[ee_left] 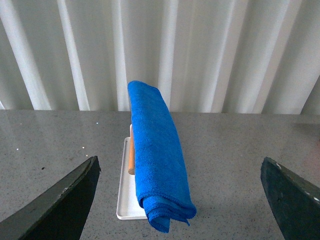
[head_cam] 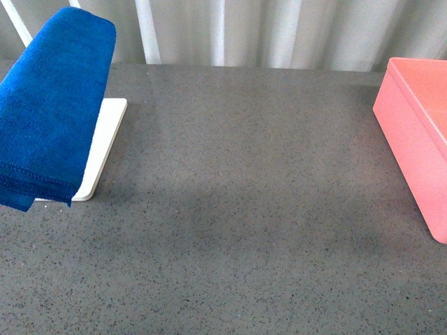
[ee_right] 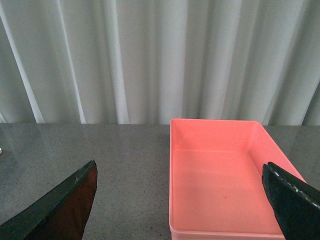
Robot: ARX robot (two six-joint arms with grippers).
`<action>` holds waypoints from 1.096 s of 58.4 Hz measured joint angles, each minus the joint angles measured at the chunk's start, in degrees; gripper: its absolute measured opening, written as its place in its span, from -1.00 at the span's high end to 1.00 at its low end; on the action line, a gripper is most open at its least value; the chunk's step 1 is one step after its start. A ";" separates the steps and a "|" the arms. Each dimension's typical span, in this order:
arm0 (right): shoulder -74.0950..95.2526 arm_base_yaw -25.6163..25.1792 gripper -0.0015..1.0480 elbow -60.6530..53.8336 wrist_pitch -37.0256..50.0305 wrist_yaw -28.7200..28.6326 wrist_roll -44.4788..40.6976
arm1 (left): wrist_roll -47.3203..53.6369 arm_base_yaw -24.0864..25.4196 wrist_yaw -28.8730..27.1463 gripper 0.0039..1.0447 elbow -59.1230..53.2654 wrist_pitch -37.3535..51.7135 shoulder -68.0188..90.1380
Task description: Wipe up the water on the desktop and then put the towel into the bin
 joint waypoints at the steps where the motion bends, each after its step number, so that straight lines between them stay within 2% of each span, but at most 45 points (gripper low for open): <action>1: 0.00 0.00 -0.86 0.00 0.00 0.00 0.00 | 0.00 0.00 0.00 -0.88 0.00 0.00 0.00; 64: 0.00 0.00 -0.86 0.00 0.00 0.00 0.02 | 0.00 0.00 0.00 -0.88 0.00 0.00 0.00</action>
